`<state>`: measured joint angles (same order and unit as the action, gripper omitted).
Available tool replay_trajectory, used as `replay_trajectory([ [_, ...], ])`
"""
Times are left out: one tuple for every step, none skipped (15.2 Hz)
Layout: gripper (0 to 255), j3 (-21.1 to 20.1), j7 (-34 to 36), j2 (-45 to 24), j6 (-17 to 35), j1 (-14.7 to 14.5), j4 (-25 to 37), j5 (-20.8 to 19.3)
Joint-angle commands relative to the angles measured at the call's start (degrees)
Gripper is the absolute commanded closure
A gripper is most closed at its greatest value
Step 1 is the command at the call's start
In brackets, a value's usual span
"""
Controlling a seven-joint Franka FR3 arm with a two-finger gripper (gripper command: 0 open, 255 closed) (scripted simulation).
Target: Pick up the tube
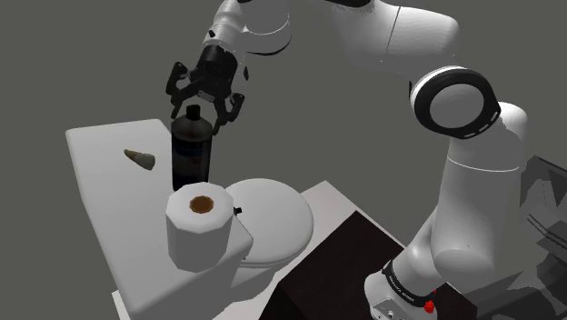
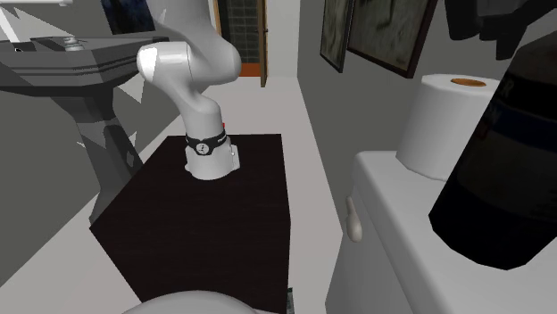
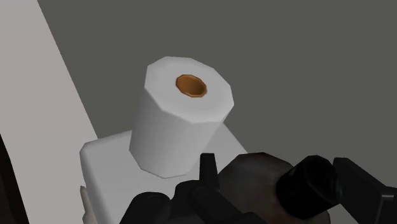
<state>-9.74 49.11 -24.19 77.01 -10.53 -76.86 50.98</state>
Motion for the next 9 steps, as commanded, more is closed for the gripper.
replay_trajectory([
  [255,-0.1,1.0,0.1,-0.7,0.1,1.1,0.2],
  [255,-0.1,1.5,0.1,-1.2,0.1,1.8,0.3],
  [255,-0.2,2.1,0.0,-1.6,0.2,2.6,0.4],
  [255,-0.2,2.7,0.0,-2.0,0.2,3.3,0.6],
  [255,-0.3,3.2,-0.1,-2.5,0.2,4.1,0.7],
  [255,-0.3,3.8,-0.2,-2.9,0.3,4.9,0.8],
  [255,-0.4,4.4,-0.3,-3.4,0.3,5.8,0.9],
  [255,-0.4,5.0,-0.5,-3.8,0.4,6.6,1.1],
  [255,-0.5,5.7,-0.6,-4.2,0.4,7.5,1.2],
])
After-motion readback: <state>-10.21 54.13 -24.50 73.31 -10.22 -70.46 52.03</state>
